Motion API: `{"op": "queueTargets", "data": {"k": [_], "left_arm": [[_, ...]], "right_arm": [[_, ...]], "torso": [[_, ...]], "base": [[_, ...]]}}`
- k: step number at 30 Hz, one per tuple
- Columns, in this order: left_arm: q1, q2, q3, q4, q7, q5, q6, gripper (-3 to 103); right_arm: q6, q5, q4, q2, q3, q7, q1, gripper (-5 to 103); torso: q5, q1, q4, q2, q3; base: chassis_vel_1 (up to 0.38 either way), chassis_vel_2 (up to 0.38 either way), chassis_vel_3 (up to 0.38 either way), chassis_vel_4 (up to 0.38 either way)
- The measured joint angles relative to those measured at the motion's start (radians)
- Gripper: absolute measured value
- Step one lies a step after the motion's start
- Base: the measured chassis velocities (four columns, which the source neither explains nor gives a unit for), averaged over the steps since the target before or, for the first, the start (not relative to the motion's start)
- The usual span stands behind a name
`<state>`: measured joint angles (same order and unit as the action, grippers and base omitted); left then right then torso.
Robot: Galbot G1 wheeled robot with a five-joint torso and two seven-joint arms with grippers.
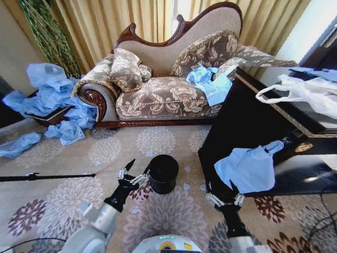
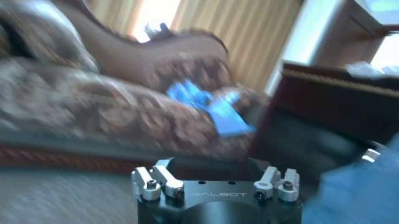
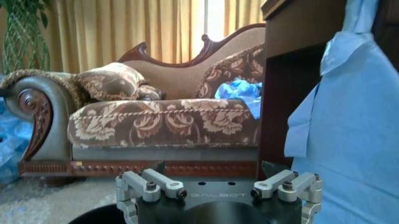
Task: Place a garbage bag over the trash bin.
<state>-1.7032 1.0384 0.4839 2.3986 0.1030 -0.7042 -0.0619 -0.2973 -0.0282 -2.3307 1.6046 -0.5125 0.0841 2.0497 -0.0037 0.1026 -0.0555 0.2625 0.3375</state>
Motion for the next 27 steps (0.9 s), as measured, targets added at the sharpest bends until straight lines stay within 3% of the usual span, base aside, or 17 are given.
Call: {"op": "queueTargets", "data": {"k": [1,2,5,7,9,10,11,14,15,18,19,22,23,25,27], "left_arm": [[0.045,-0.044,-0.035,-0.025,-0.006,-0.050,-0.007,79],[0.045,-0.044,-0.035,-0.025,-0.006,-0.050,-0.007,79],[0.233,-0.152,-0.150,-0.112,-0.015,-0.169,-0.030,64],[0.283,-0.169,-0.181,-0.133,-0.015,-0.186,-0.035,59],[0.403,-0.198,-0.281,-0.174,-0.021,-0.251,-0.052,54],[0.503,-0.207,-0.387,-0.197,-0.034,-0.322,-0.069,41],[0.503,-0.207,-0.387,-0.197,-0.034,-0.322,-0.069,41],[0.695,-0.191,-0.559,-0.222,-0.074,-0.513,-0.101,49],[0.695,-0.191,-0.559,-0.222,-0.074,-0.513,-0.101,49],[0.850,-0.126,-0.729,-0.253,-0.120,-0.700,-0.126,66],[0.850,-0.126,-0.729,-0.253,-0.120,-0.700,-0.126,66],[0.962,-0.033,-0.846,-0.285,-0.176,-0.820,-0.145,71],[0.962,-0.033,-0.846,-0.285,-0.176,-0.820,-0.145,71],[1.039,0.053,-0.901,-0.330,-0.203,-0.873,-0.151,74],[1.059,0.074,-0.912,-0.343,-0.208,-0.887,-0.151,74]], "right_arm": [[-0.002,-0.009,0.005,0.002,0.003,0.000,0.000,100],[-0.002,-0.009,0.005,0.002,0.003,0.000,0.000,100],[-0.012,-0.040,0.035,0.003,0.005,0.001,0.004,100],[-0.018,-0.049,0.047,0.003,0.006,0.001,0.006,100],[-0.027,-0.061,0.073,0.003,0.005,-0.003,0.009,100],[-0.028,-0.068,0.090,0.003,0.003,-0.005,0.009,100],[-0.028,-0.068,0.090,0.003,0.003,-0.005,0.009,100],[-0.028,-0.074,0.118,0.004,-0.004,-0.006,0.002,100],[-0.028,-0.074,0.118,0.004,-0.004,-0.006,0.002,100],[-0.027,-0.082,0.145,0.004,-0.001,-0.018,-0.005,100],[-0.027,-0.082,0.145,0.004,-0.001,-0.018,-0.005,100],[-0.027,-0.088,0.166,0.004,0.002,-0.025,-0.007,100],[-0.027,-0.088,0.166,0.004,0.002,-0.025,-0.007,100],[-0.027,-0.088,0.184,0.004,-0.003,-0.039,-0.012,100],[-0.027,-0.085,0.186,0.004,-0.005,-0.043,-0.014,100]], "torso": [[0.0001,0.000,0.0002,0.000,0.000],[0.0001,0.000,0.0002,0.000,0.000],[0.0000,0.000,0.0002,0.000,0.000],[0.0001,0.000,0.0004,0.000,0.000],[0.0001,0.000,0.0001,0.000,0.000],[0.0003,0.000,0.0006,0.000,0.000],[0.0003,0.000,0.0006,0.000,0.000],[0.0006,0.000,0.0001,0.000,0.000],[0.0006,0.000,0.0001,0.000,0.000],[0.0005,0.000,0.0005,0.000,0.000],[0.0005,0.000,0.0005,0.000,0.000],[0.0005,0.000,0.0003,0.000,0.000],[0.0005,0.000,0.0003,0.000,0.000],[0.0005,0.000,0.0003,0.000,0.000],[0.0003,0.000,0.0003,0.000,0.000]], "base": [[0.000,0.000,0.000,0.000],[0.000,0.000,0.000,0.000],[0.000,0.000,0.000,0.000],[0.000,0.000,0.000,0.000],[0.000,0.000,0.000,0.000],[0.000,0.000,0.000,0.000],[0.000,0.000,0.000,0.000],[0.000,0.000,0.000,0.000],[0.000,0.000,0.000,0.000],[0.000,0.000,0.000,0.000],[0.000,0.000,0.000,0.000],[0.000,0.000,0.000,0.000],[0.000,0.000,0.000,0.000],[0.000,0.000,0.000,0.000],[0.000,0.000,0.000,0.000]]}}
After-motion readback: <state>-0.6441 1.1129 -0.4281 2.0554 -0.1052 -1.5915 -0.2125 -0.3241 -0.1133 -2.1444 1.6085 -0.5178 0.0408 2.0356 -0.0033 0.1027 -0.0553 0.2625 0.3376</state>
